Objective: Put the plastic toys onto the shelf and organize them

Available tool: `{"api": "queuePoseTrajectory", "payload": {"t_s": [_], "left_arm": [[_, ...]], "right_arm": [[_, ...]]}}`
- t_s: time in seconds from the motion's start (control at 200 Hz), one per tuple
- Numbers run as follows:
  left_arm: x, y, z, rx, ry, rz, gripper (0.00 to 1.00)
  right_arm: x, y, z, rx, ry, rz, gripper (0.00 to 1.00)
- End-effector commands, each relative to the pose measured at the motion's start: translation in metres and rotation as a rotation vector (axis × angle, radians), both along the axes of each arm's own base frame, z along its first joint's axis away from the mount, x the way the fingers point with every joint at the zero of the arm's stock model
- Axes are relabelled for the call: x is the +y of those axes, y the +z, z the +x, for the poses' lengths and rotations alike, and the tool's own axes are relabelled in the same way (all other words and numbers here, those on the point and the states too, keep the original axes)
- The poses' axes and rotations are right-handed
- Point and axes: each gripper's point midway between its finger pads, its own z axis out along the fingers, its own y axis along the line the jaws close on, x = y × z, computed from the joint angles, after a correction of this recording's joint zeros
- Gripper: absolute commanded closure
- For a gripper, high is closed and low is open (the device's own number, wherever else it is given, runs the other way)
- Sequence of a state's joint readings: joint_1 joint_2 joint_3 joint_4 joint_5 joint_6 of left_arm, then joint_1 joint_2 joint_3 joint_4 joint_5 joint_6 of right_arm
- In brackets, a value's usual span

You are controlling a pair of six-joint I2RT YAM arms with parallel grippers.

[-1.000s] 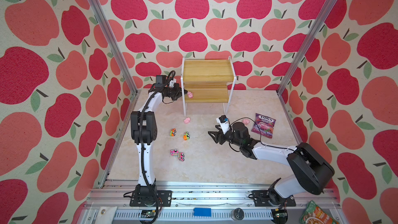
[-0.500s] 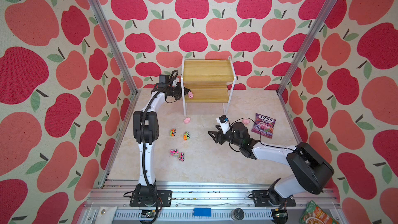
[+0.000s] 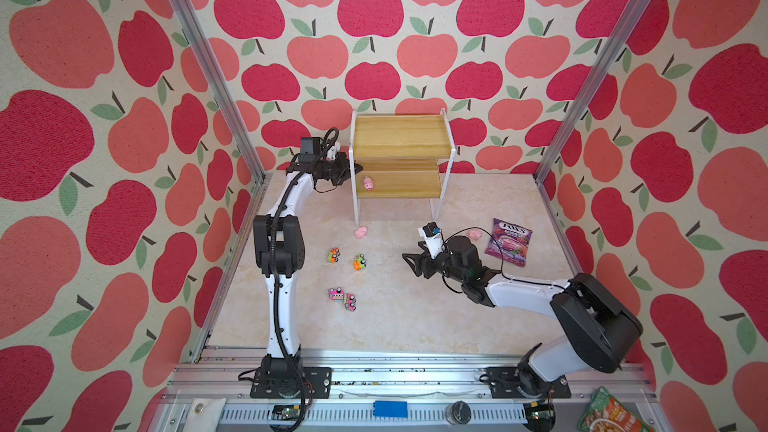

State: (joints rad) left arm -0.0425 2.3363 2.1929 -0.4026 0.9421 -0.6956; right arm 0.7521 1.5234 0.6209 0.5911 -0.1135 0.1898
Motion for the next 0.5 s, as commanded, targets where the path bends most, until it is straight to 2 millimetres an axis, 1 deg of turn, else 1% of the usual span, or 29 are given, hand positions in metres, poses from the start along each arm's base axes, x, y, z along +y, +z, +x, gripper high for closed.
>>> {"api": "queuePoseTrajectory", "payload": {"t_s": [0.0,0.095,0.16,0.215,0.255,0.335,0.395,0.495], "left_arm": [[0.034,0.002,0.004,-0.014,0.048,0.079,0.80],[0.060,0.014,0.000,-0.027,0.097,0.105,0.53],[0.077,0.019,-0.007,-0.026,0.141,0.122,0.45],[0.088,0.022,-0.015,-0.029,0.173,0.134,0.38],[0.094,0.023,-0.023,-0.026,0.192,0.149,0.35],[0.106,0.025,-0.041,-0.019,0.239,0.191,0.31],[0.114,0.024,-0.056,-0.013,0.278,0.222,0.29],[0.123,0.028,-0.091,-0.012,0.327,0.286,0.25]], "right_arm": [[-0.002,-0.003,0.008,0.002,-0.022,-0.040,0.23],[-0.004,-0.004,0.012,0.006,-0.045,-0.057,0.22],[-0.008,-0.005,0.016,0.013,-0.078,-0.070,0.21],[-0.013,-0.007,0.019,0.026,-0.120,-0.088,0.20],[-0.019,-0.009,0.021,0.037,-0.158,-0.103,0.20],[-0.032,-0.011,0.023,0.065,-0.234,-0.139,0.19],[-0.046,-0.014,0.022,0.104,-0.311,-0.179,0.19],[-0.073,-0.016,0.013,0.178,-0.434,-0.236,0.19]]}}
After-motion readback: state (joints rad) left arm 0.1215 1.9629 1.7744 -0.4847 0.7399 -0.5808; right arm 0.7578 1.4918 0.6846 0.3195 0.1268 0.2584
